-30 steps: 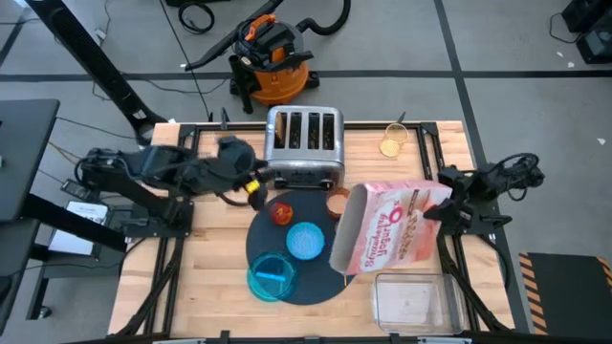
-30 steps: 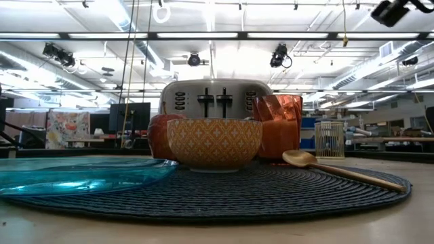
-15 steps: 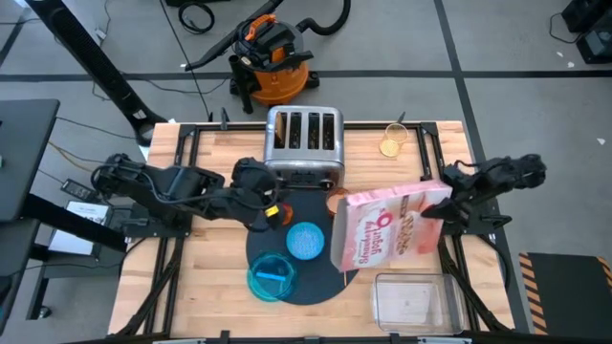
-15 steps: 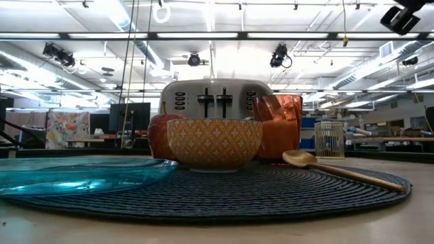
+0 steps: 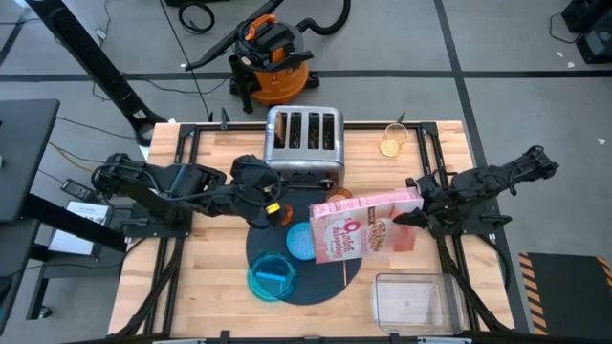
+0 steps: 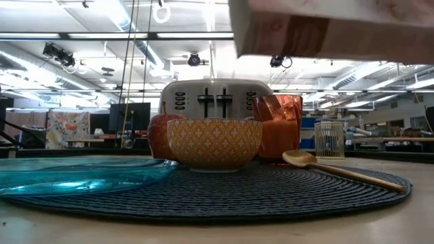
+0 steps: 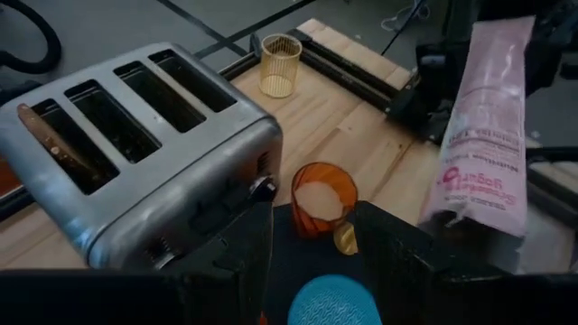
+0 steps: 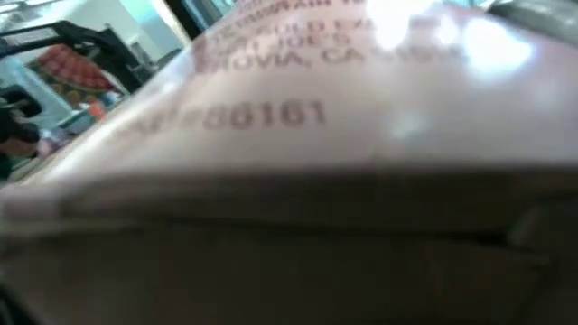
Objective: Arrange a breakfast setting
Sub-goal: Pour the pink cereal box into the blue bowl
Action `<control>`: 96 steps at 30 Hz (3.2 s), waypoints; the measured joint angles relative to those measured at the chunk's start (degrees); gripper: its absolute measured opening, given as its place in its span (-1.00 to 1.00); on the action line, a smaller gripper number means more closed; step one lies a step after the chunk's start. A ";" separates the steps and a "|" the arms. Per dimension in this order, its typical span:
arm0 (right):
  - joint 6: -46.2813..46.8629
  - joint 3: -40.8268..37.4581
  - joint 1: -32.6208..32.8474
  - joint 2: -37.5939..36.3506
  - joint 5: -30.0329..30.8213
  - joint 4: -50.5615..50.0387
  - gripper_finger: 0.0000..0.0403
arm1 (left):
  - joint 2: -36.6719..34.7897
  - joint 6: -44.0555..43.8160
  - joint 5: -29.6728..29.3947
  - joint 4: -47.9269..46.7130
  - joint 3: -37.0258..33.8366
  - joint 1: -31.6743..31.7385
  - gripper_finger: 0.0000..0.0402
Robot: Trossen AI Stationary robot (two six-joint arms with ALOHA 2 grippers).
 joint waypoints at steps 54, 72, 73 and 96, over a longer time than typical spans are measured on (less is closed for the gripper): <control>22.50 11.28 -1.43 17.21 7.41 -10.06 -0.17 | -0.13 0.39 0.02 -14.59 0.00 -0.28 -0.18; 18.53 18.64 -1.88 24.30 7.09 -14.23 -0.18 | -0.13 -0.72 0.55 -14.59 0.00 -0.90 -0.18; 18.08 19.34 -1.88 24.75 7.11 -14.04 -0.18 | -0.13 -0.76 0.56 -14.61 0.00 -1.10 -0.18; 8.74 26.07 -1.49 30.45 3.91 -17.26 -0.18 | -0.13 -2.29 0.90 -14.65 0.00 -2.38 -0.18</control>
